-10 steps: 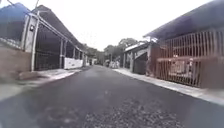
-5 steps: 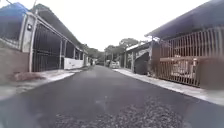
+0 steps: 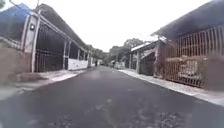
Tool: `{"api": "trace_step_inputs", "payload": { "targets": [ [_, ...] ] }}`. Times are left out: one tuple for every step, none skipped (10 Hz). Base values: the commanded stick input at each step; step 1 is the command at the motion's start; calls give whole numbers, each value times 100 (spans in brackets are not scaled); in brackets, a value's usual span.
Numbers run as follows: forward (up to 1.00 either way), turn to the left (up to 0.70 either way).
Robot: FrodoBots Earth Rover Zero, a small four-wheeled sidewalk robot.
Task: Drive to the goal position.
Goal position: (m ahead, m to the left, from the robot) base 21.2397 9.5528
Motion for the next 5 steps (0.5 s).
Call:
{"api": "trace_step_inputs", "payload": {
  "targets": [
    [50, 0],
    [50, 0],
    [50, 0],
    [50, 0],
    [50, 0]
  ]
}}
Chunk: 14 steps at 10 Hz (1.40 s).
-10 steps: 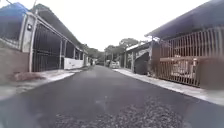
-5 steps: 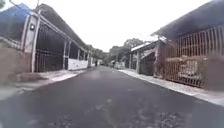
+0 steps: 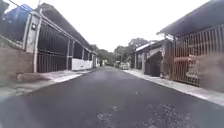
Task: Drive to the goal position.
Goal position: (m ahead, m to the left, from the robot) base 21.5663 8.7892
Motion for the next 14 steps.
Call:
{"api": "trace_step_inputs", "payload": {
  "targets": [
    [50, 0],
    [50, 0],
    [50, 0],
    [50, 0],
    [50, 0],
    [50, -22],
    [50, -50],
    [50, -50],
    [50, -50],
    [50, -50],
    [50, -28],
    [50, 0],
    [50, 0],
    [50, 0]
  ]
}}
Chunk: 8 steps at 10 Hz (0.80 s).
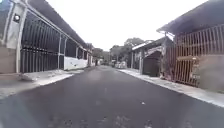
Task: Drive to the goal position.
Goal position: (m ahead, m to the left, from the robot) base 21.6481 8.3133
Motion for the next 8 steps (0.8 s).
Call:
{"api": "trace_step_inputs", "payload": {
  "targets": [
    [50, 0],
    [50, 0],
    [50, 0],
    [50, 0],
    [50, 0],
    [50, 0],
    [50, 0],
    [50, 0]
  ]
}}
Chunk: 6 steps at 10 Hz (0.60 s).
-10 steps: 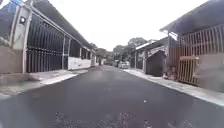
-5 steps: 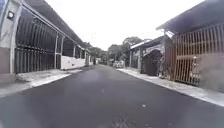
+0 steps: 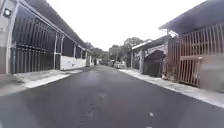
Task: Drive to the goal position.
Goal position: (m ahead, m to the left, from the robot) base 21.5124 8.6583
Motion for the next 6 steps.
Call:
{"api": "trace_step_inputs", "payload": {
  "targets": [
    [50, 0],
    [50, 0],
    [50, 0],
    [50, 0],
    [50, 0],
    [50, 0]
  ]
}}
